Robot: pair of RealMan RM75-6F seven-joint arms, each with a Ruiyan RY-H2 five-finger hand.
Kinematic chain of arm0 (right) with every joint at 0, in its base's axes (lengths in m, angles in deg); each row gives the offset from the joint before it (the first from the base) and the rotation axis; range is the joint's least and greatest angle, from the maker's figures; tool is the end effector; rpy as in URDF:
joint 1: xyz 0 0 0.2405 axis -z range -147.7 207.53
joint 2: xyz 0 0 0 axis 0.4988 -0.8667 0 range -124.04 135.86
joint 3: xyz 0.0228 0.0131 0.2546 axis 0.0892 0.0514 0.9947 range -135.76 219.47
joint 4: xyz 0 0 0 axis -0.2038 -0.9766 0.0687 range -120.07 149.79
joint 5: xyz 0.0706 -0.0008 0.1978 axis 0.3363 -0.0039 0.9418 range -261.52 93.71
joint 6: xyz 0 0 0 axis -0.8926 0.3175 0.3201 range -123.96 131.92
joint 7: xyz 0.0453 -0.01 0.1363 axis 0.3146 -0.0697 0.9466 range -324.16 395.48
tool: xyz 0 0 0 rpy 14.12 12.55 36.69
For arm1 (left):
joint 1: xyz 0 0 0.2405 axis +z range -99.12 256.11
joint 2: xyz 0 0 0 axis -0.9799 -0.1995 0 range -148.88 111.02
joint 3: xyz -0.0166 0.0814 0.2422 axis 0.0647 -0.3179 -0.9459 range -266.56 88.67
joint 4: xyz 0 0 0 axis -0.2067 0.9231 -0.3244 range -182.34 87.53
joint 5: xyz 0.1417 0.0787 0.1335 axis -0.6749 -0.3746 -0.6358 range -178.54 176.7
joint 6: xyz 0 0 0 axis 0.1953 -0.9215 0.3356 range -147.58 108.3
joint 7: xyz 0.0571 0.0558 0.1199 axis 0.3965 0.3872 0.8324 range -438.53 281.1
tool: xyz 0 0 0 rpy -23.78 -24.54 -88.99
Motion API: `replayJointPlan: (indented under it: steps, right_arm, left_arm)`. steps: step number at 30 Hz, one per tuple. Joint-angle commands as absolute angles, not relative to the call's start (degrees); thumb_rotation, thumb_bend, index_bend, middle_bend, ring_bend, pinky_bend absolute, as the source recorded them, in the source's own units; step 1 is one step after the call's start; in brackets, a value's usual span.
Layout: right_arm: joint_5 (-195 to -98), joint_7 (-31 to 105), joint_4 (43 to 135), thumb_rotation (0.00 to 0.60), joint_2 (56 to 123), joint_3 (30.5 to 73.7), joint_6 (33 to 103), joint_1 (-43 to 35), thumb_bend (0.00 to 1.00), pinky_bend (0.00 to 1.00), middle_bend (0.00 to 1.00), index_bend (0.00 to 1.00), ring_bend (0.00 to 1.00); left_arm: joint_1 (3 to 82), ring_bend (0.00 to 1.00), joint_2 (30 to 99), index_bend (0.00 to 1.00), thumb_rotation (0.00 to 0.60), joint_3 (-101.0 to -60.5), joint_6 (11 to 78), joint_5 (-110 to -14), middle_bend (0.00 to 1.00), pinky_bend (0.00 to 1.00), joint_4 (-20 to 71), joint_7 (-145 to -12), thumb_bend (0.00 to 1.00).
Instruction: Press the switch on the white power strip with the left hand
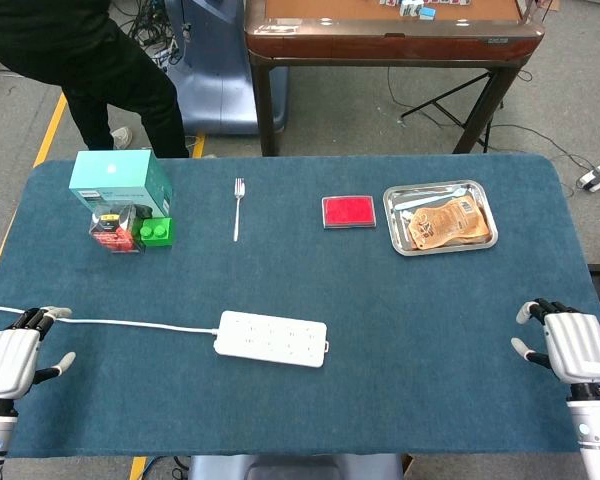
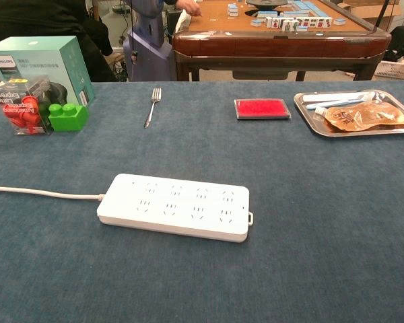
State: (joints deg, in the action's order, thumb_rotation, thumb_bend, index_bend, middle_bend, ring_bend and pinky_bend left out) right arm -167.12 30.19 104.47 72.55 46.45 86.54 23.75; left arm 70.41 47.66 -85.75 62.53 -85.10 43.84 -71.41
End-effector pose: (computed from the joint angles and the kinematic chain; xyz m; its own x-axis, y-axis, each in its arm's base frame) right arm -0.3186 -0.1950 0.1505 0.4771 -0.0086 0.8788 -0.8786 0.0188 0.4772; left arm -0.3067 0.1996 0.1426 0.4861 0.0241 0.8736 0.8737 -0.0341 -0.4852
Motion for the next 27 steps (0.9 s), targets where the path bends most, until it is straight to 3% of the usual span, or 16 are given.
replayJointPlan:
  steps: [1, 8, 10, 14, 16, 19, 21, 24, 27]
  right_arm:
    - [-167.14, 30.1, 104.61, 0.6, 72.55, 46.49, 86.6, 23.74, 0.13, 0.6, 0.49, 0.52, 0.49]
    - [-167.43, 29.26, 105.59, 0.6, 72.03, 46.5, 86.43, 23.48, 0.13, 0.6, 0.49, 0.52, 0.49]
    - [-167.59, 29.08, 106.01, 0.6, 71.78, 46.59, 86.54, 23.41, 0.13, 0.6, 0.49, 0.52, 0.49]
    - [-167.77, 28.35, 106.87, 0.6, 71.31, 46.75, 86.79, 23.31, 0.13, 0.6, 0.49, 0.52, 0.49]
    - [-167.7, 28.01, 107.3, 0.6, 71.13, 46.77, 86.74, 23.27, 0.13, 0.6, 0.49, 0.52, 0.49]
    - [-167.45, 27.73, 107.68, 0.6, 71.01, 46.74, 86.53, 23.26, 0.13, 0.6, 0.49, 0.53, 0.49]
    - [-167.21, 27.75, 107.72, 0.6, 70.97, 46.75, 86.37, 23.26, 0.13, 0.6, 0.49, 0.53, 0.49]
    - [-166.64, 27.9, 107.59, 0.6, 70.89, 46.83, 86.03, 23.24, 0.13, 0.6, 0.49, 0.53, 0.49]
    - [-165.98, 28.02, 107.49, 0.6, 70.62, 47.03, 85.62, 23.15, 0.13, 0.6, 0.49, 0.53, 0.49]
  left_arm:
    - [70.24, 0.28, 47.83, 0.37, 0.6, -85.7, 62.3, -85.03, 0.33, 0.54, 43.63, -71.67, 0.21]
    - [69.07, 0.31, 48.71, 0.37, 0.6, -85.72, 62.6, -87.66, 0.35, 0.57, 43.37, -72.32, 0.21]
    - [68.14, 0.37, 48.92, 0.37, 0.6, -85.67, 62.82, -89.74, 0.37, 0.62, 43.47, -72.74, 0.21]
    - [65.35, 0.55, 48.75, 0.35, 0.6, -85.07, 61.29, -92.57, 0.42, 0.83, 45.39, -72.41, 0.21]
    - [63.48, 0.64, 48.84, 0.33, 0.6, -84.56, 59.74, -93.59, 0.5, 0.91, 46.79, -71.98, 0.21]
    - [60.67, 0.78, 49.71, 0.33, 0.6, -83.86, 56.68, -94.0, 0.72, 0.99, 48.27, -71.74, 0.23]
    - [58.95, 0.86, 50.71, 0.33, 0.6, -83.24, 54.68, -93.61, 0.85, 1.0, 48.58, -71.2, 0.34]
    - [56.21, 0.93, 52.88, 0.34, 0.6, -82.26, 51.63, -92.76, 0.95, 1.0, 48.21, -69.98, 0.53]
    - [53.59, 0.96, 54.16, 0.35, 0.6, -81.8, 48.42, -92.26, 0.99, 1.0, 48.1, -69.42, 0.56]
